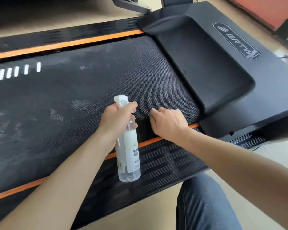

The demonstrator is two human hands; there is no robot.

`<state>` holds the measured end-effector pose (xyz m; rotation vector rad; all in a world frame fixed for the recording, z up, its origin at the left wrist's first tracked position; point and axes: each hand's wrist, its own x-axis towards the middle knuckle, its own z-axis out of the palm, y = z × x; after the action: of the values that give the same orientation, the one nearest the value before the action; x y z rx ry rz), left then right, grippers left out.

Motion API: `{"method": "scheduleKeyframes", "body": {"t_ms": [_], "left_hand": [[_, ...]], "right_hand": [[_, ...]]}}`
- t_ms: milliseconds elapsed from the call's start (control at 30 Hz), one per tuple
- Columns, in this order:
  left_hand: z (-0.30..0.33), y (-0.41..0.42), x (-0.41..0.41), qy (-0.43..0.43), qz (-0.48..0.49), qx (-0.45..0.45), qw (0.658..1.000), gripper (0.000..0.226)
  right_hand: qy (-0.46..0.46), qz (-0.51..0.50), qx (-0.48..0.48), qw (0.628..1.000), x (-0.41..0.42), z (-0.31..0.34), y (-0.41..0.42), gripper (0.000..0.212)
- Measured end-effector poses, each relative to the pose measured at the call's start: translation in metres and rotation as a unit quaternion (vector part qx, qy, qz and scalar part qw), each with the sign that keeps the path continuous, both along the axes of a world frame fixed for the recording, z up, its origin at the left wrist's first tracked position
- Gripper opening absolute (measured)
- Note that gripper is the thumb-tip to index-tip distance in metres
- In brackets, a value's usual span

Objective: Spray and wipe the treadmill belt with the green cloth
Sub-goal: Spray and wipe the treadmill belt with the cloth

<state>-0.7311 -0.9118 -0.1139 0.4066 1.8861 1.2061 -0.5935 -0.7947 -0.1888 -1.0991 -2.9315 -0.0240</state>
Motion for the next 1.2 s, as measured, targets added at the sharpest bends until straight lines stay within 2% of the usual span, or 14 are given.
{"method": "scheduleKeyframes", "body": {"t_ms": [133, 267, 333, 400, 433, 500, 567, 700, 800, 867, 967, 1033, 1100, 1200], "left_hand": [[0.003, -0.003, -0.001, -0.009, -0.001, 0.005, 1.0, 0.029], [0.007, -0.002, 0.005, 0.002, -0.013, 0.01, 1.0, 0.023], [0.009, -0.001, 0.007, 0.012, -0.018, 0.01, 1.0, 0.021], [0.01, -0.003, 0.008, 0.015, -0.008, 0.011, 1.0, 0.021], [0.01, -0.005, 0.008, 0.017, -0.003, 0.01, 1.0, 0.022], [0.008, -0.009, 0.007, 0.037, -0.008, -0.001, 0.999, 0.023], [0.007, -0.013, 0.005, 0.048, -0.017, -0.014, 0.999, 0.023], [0.006, -0.017, 0.004, 0.048, -0.034, -0.026, 0.998, 0.023], [0.007, -0.014, 0.003, 0.056, -0.042, -0.035, 0.997, 0.024], [0.008, -0.009, 0.003, 0.049, -0.045, -0.039, 0.997, 0.024], [0.007, -0.005, 0.002, 0.044, -0.038, -0.041, 0.997, 0.024], [0.006, -0.006, 0.002, 0.052, -0.042, -0.046, 0.997, 0.024], [0.006, -0.009, 0.002, 0.054, -0.053, -0.053, 0.996, 0.026], [0.008, -0.012, 0.002, 0.048, -0.062, -0.051, 0.996, 0.026]], "right_hand": [[-0.028, -0.189, 0.048, 0.98, 0.045, 0.005, 0.074, 0.018], [0.045, -0.289, -0.032, 0.956, 0.018, 0.007, 0.043, 0.021], [0.052, -0.216, -0.048, 0.974, -0.003, 0.006, 0.0, 0.025], [0.0, -0.076, -0.068, 0.995, -0.025, 0.01, -0.044, 0.028], [-0.02, -0.018, -0.079, 0.997, -0.033, 0.015, -0.056, 0.029], [-0.019, 0.034, -0.07, 0.997, -0.034, 0.016, -0.05, 0.028], [-0.028, 0.007, -0.021, 0.999, -0.013, 0.014, -0.016, 0.024], [-0.052, -0.173, 0.04, 0.983, 0.044, 0.017, 0.065, 0.017], [0.02, -0.251, -0.01, 0.968, 0.029, 0.012, 0.051, 0.02], [0.039, -0.22, -0.053, 0.973, 0.004, 0.012, 0.013, 0.026], [-0.019, -0.034, -0.044, 0.998, -0.023, 0.012, -0.045, 0.024], [-0.013, 0.023, -0.031, 0.999, -0.021, 0.014, -0.036, 0.023], [-0.043, -0.005, -0.007, 0.999, 0.002, 0.015, -0.002, 0.021], [-0.056, -0.154, 0.037, 0.986, 0.044, 0.02, 0.061, 0.017]]}}
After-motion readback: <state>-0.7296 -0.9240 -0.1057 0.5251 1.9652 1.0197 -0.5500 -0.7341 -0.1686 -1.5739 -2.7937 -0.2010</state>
